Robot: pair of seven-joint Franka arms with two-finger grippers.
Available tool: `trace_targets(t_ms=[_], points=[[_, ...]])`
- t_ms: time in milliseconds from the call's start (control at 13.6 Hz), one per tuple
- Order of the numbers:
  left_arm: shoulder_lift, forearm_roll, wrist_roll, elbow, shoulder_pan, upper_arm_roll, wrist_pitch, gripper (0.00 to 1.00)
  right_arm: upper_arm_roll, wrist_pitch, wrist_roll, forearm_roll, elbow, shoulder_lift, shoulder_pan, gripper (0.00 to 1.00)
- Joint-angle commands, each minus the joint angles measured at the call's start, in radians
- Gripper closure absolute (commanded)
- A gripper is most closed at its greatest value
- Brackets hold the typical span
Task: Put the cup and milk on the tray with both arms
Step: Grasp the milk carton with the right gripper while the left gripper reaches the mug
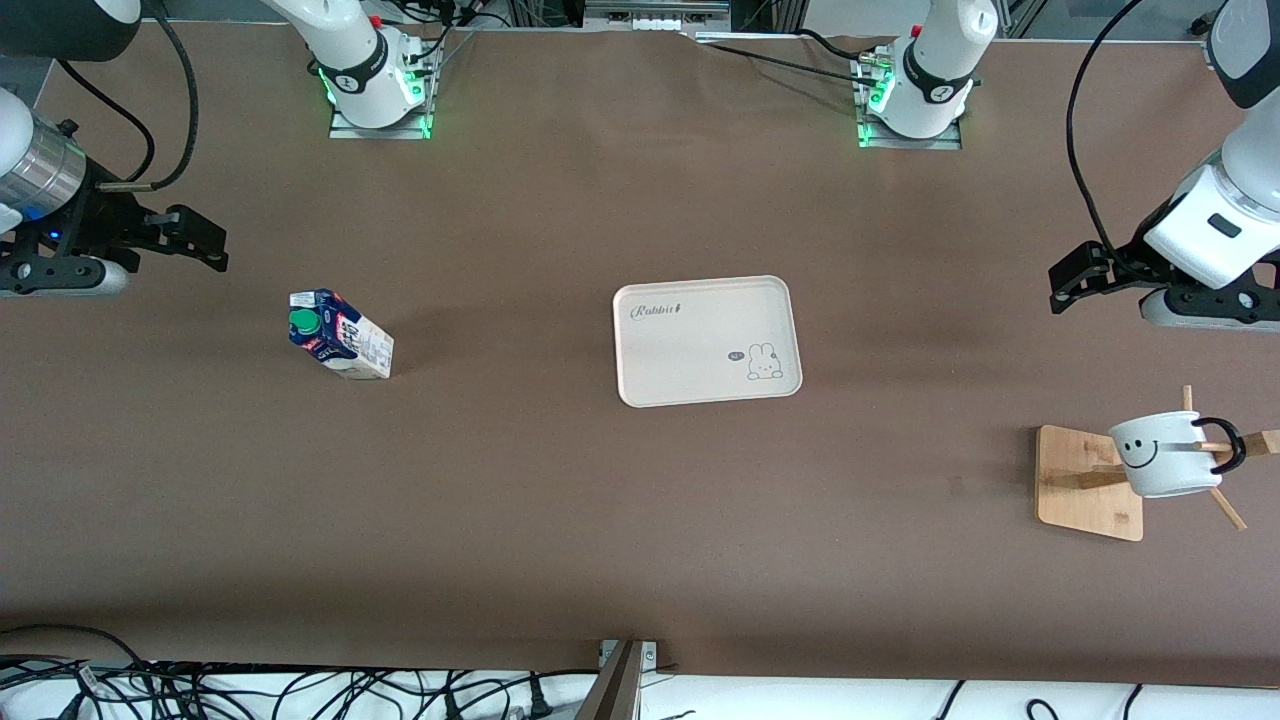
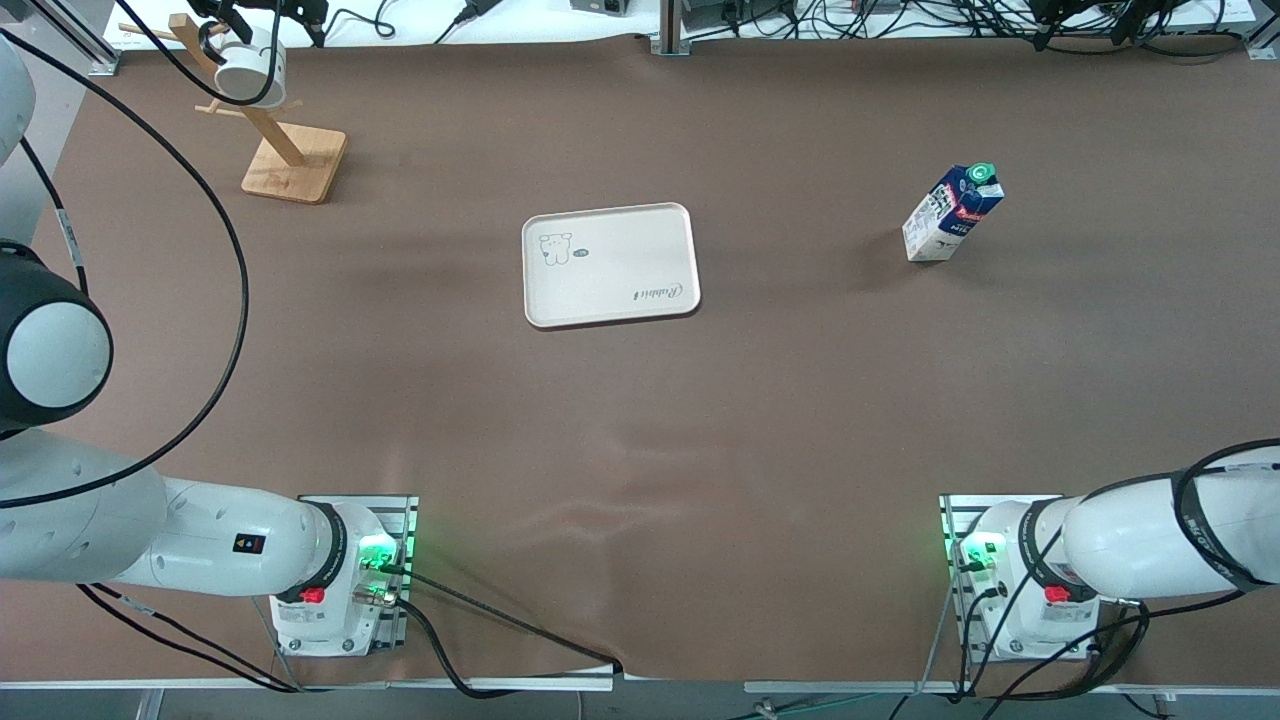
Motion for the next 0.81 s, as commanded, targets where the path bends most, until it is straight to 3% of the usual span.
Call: trace_targets(t_ms=[0,735], points=[[0.007,0.016,0.02,0.027,-0.005,0.0,-0.025,0.0,0.014,-0.014,0.015,-0.008,0.014,0.007,-0.009,0.0],[0.009,0.018,0.018,0.029,-0.007,-0.01,-0.025,0.0,0.012,-0.004,-0.002,-0.007,0.019,0.015,-0.012,0.0]])
